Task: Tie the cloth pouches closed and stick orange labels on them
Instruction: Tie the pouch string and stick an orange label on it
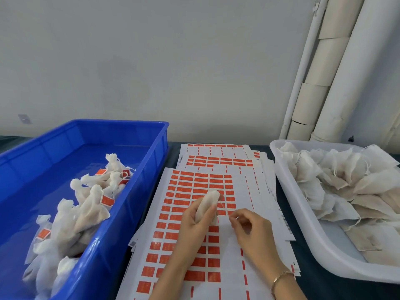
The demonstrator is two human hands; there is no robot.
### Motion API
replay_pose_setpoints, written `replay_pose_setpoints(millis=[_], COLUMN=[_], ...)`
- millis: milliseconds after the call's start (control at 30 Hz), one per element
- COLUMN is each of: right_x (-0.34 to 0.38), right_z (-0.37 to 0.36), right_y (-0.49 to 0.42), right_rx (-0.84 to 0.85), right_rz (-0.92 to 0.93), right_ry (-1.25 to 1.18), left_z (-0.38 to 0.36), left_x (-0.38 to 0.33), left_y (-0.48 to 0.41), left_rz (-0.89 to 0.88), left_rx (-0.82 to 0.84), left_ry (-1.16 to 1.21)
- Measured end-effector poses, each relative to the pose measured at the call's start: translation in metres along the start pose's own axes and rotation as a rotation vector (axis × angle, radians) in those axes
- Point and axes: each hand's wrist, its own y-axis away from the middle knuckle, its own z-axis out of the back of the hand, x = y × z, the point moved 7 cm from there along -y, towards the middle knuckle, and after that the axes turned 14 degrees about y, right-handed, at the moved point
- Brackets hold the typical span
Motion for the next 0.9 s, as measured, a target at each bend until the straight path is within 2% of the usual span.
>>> replay_pose_setpoints(millis=[200,333,567,767,900], right_x=[0.009,0.012,0.015,0.017,0.008], right_z=[-0.002,-0.005,-0.003,-0.001,0.004], right_y=[0.002,0.002,0.001,0.002,0.0], right_rx=[0.06,0.13,0.198,0.181,0.086], right_rz=[0.089,0.061,0.012,0.019,-0.071], right_ry=[-0.085,-0.248,-0.503,-0.609,-0.658], left_z=[-0.007,-0.012,-0.02,-0.021,-0.011], left_x=[0.003,0.0,-0.006,-0.003,0.003], left_y=[-0.002,-0.001,0.005,0.006,0.0], left_rz=[-0.135,-0.331,-0.515,-0.489,-0.208], left_rx=[0.018,0.08,0.124,0.151,0.074], left_ry=[-0.298,-0.441,-0.634,-0.585,-0.25])
